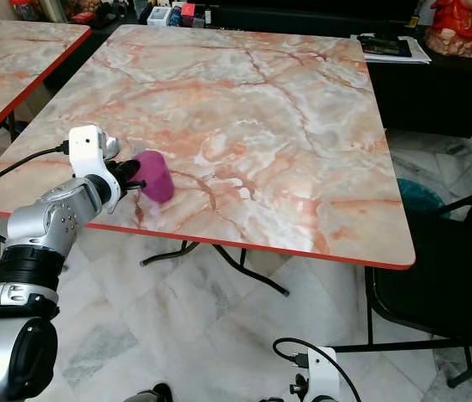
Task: Setting the table
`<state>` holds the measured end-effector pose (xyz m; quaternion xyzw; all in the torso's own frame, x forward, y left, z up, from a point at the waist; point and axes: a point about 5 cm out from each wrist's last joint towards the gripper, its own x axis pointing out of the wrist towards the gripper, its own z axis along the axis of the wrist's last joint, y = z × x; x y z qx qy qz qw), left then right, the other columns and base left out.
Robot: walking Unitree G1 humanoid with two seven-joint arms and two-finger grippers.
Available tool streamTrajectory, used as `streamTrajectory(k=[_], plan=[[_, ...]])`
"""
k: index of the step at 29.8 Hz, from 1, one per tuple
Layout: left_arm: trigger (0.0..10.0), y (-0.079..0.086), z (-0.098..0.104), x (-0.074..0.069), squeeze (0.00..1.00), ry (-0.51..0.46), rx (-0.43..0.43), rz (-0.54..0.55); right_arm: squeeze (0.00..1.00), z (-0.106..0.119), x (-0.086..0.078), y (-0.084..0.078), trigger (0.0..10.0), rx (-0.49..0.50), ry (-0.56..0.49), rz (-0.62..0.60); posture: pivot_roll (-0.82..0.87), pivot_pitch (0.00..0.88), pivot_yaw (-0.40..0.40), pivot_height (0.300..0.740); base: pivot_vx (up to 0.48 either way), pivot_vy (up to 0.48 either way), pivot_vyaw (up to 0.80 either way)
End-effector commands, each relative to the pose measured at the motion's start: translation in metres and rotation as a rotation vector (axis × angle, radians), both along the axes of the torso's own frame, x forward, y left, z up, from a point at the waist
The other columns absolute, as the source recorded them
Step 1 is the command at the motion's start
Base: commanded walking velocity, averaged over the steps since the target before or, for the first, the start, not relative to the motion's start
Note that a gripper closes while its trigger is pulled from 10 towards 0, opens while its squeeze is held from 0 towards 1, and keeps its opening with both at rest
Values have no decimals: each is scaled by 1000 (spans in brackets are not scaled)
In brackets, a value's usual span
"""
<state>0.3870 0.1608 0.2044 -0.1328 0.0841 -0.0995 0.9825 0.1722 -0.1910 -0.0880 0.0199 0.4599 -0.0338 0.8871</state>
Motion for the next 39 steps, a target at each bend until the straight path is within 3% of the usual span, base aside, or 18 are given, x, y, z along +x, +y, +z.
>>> streamTrajectory(k=[1, 7, 8, 9, 10, 15, 16, 17, 18, 19, 20, 21, 25, 29, 31, 35, 38, 39], plan=[[0, 2, 5, -2, 0, -50, -31, 2, 0, -4, -8, 0, 10000, 3, 22, -9, -7, 117, 11, 740, 0, 0, 0], [0, 10, 35, -3, 0, -258, -96, 61, 0, -3, -8, 0, 10000, 0, 17, -15, -6, 121, 9, 740, 0, 0, 0], [9176, 22, 49, -4, 0, -344, -128, 142, 0, -3, -8, 0, 10000, -1, 15, -20, -6, 124, 6, 740, 0, 0, 0], [9176, 27, 53, -5, 0, -368, -126, 172, 0, -3, -7, 0, 10000, -1, 15, -21, 2, 125, 5, 740, 0, 0, 0], [10000, 43, 61, -9, 0, -421, -90, 263, 0, -3, -7, -1, 10000, -2, 15, -21, 4, 124, 4, 740, 0, 0, 0], [10000, 60, 65, -13, 0, -453, -80, 363, 0, -3, -7, 0, 10000, -2, 14, -19, 6, 125, 4, 740, 0, 0, 0], [10000, 72, 67, -16, 0, -470, -72, 431, 0, -3, -7, 0, 10000, -2, 14, -19, 8, 124, 5, 740, 0, 0, 0], [10000, 72, 67, -16, 0, -470, -72, 431, 0, -3, -7, 0, 10000, -2, 14, -19, 8, 124, 5, 740, 0, 0, 0], [10000, 89, 67, -21, 0, -485, -65, 516, 0, -3, -7, 0, 10000, -1, 13, -19, 9, 126, 5, 740, 0, 0, 0], [10000, 123, 64, -35, 0, -480, 70, 676, 0, -3, -6, 0, 10000, -1, 11, -22, 13, 128, 7, 740, 0, 0, 0], [10000, 123, 64, -35, 0, -480, 70, 676, 0, -3, -6, 0, 10000, -1, 11, -22, 13, 128, 7, 740, 0, 0, 0], [10000, 140, 60, -43, 0, -466, 189, 766, 0, -3, -6, 0, 10000, -1, 10, -21, 13, 128, 7, 740, 0, 0, 0], [10000, 170, 48, -61, 0, -414, 401, 941, 0, -3, -6, 1, 10000, 2, 8, -24, 20, 129, 14, 740, 0, 0, 0], [10000, 206, 22, -86, 0, -288, 536, 1124, 0, -3, -6, 2, 10000, 5, 7, -31, 31, 130, 15, 740, 0, 0, 0], [10000, 211, 14, -91, 0, -254, 576, 1141, 0, -3, -6, 2, 10000, 6, 7, -34, 32, 130, 16, 740, 0, 0, 0], [10000, 225, -24, -105, 0, -66, 726, 1187, 0, -3, -6, 3, 10000, 9, 5, -40, 32, 131, 21, 740, 0, 0, 0], [10000, 228, -40, -110, 0, 4, 759, 1200, 0, -3, -6, 4, 10000, 10, 5, -39, 31, 134, 24, 740, 0, 0, 0], [10000, 229, -60, -117, 0, 77, 772, 1186, 0, -3, -6, 4, 10000, 11, 5, -39, 31, 134, 24, 740, 0, 0, 0]])
